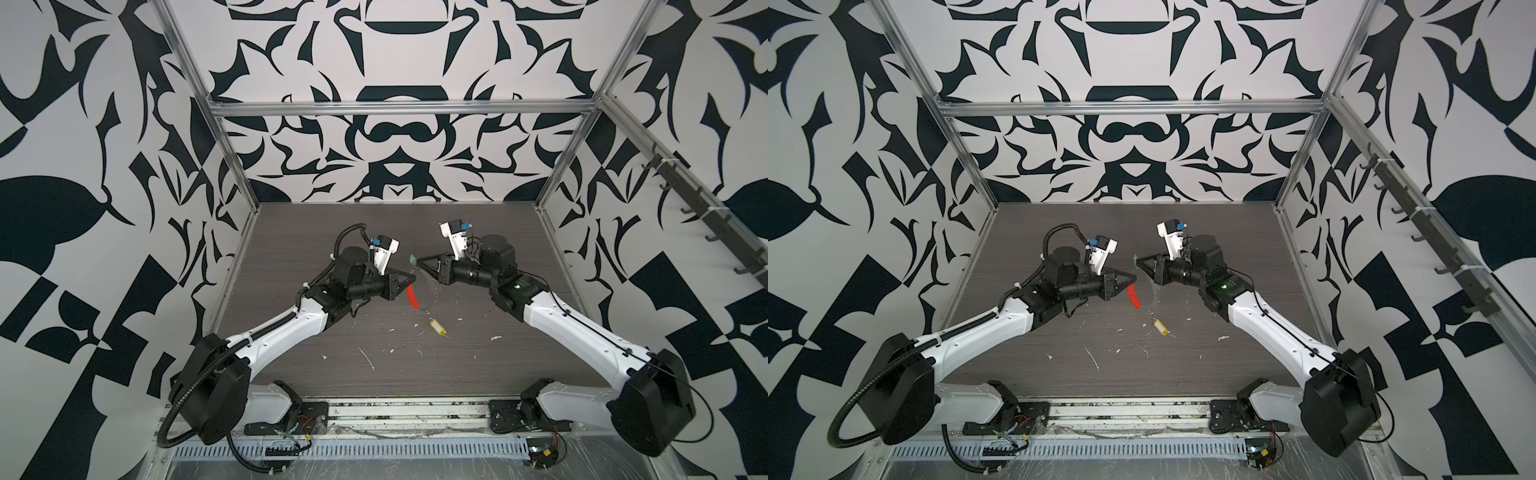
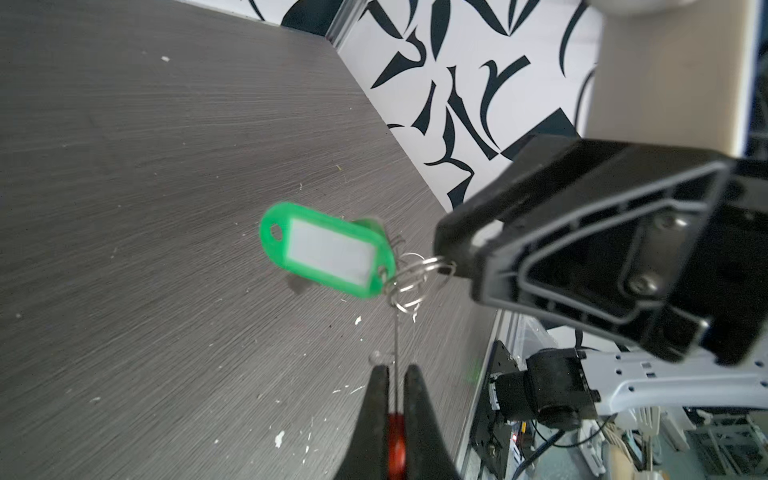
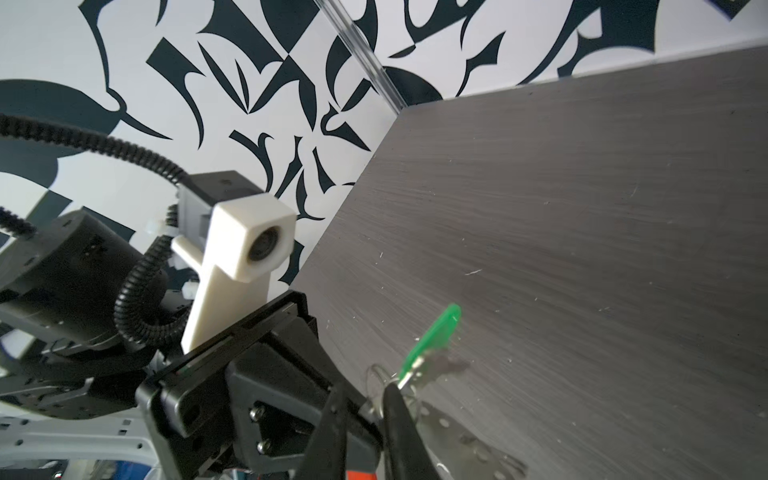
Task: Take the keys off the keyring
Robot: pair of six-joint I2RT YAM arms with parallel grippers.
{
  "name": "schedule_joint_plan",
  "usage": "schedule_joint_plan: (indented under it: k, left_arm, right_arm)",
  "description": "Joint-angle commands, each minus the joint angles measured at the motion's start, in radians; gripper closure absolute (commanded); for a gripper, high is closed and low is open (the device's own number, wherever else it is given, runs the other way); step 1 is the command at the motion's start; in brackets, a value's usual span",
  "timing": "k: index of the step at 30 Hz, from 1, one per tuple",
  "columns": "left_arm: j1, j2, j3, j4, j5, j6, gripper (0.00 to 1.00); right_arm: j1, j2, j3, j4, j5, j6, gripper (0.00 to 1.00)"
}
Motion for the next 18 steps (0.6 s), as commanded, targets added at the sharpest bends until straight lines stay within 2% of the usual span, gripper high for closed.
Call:
schedule_joint_plan:
  k: [1, 4, 9, 12, 18]
  left_arm:
    - [0.034, 0.031, 0.013, 0.018, 0.054, -0.163, 1.00]
    - [0.058, 0.044, -0.021, 0.101, 0.103, -0.276, 1.00]
    - [0.080, 0.050, -0.060, 0.248, 0.143, -0.429, 1.00]
    - [0.110, 0.070, -0.080, 0.402, 0.192, -0.552, 1.00]
    - [0.220, 0.047, -0.149, 0.536, 0.133, -0.747, 1.00]
  right_arm:
    - [0.001, -0.052, 0.046, -0.058, 0.100, -0.010, 0.64]
    - [-0.001, -0.094, 0.051, -0.118, 0.174, -0.035, 0.56]
    - [-0.003, -0.137, 0.049, -0.177, 0.207, -0.063, 0.54]
    - [-0.003, -0.165, 0.027, -0.174, 0.233, -0.070, 0.55]
    - [-0.003, -0.214, 0.002, -0.204, 0.185, -0.119, 0.55]
